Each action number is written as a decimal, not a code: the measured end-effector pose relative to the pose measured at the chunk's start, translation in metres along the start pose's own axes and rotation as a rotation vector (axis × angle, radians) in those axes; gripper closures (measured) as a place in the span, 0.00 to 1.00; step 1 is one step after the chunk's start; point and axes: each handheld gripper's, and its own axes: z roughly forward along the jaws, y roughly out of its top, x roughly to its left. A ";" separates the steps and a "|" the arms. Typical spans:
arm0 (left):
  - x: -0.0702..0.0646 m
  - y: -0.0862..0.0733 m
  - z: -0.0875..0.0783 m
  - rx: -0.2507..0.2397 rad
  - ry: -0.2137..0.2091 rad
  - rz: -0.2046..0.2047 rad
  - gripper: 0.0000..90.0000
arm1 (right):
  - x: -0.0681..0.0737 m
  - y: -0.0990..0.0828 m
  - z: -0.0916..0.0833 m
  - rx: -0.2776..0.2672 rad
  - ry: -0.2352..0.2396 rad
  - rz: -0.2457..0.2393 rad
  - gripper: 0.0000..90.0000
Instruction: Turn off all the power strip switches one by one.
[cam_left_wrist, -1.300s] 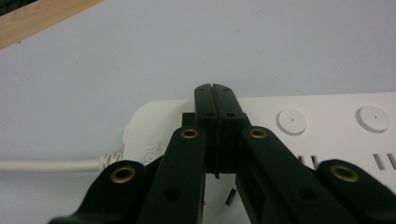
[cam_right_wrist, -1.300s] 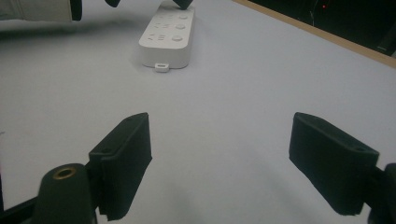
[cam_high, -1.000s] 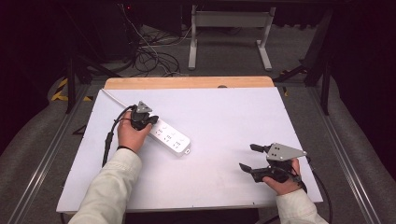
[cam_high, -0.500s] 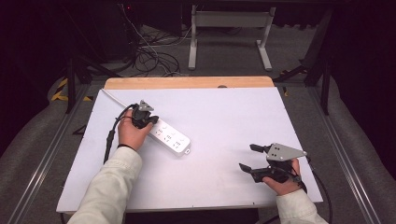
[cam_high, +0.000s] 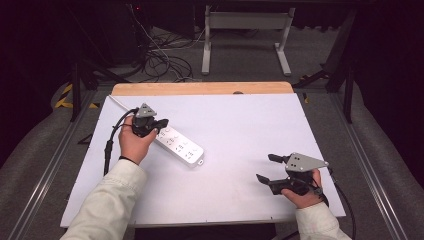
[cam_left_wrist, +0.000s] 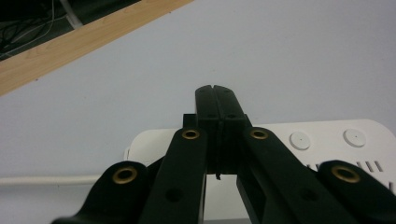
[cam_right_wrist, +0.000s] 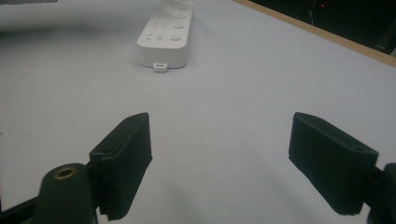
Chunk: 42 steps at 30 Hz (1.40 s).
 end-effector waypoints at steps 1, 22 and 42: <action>-0.001 0.000 -0.001 0.002 -0.004 -0.002 1.00 | 0.000 0.000 0.000 -0.001 0.000 0.002 0.24; -0.019 0.011 -0.050 -0.107 -0.086 0.006 0.52 | 0.000 0.000 -0.001 -0.006 -0.001 0.004 0.24; -0.039 -0.039 -0.100 -0.236 -0.139 0.046 0.25 | 0.002 0.001 -0.002 -0.015 0.002 0.008 0.24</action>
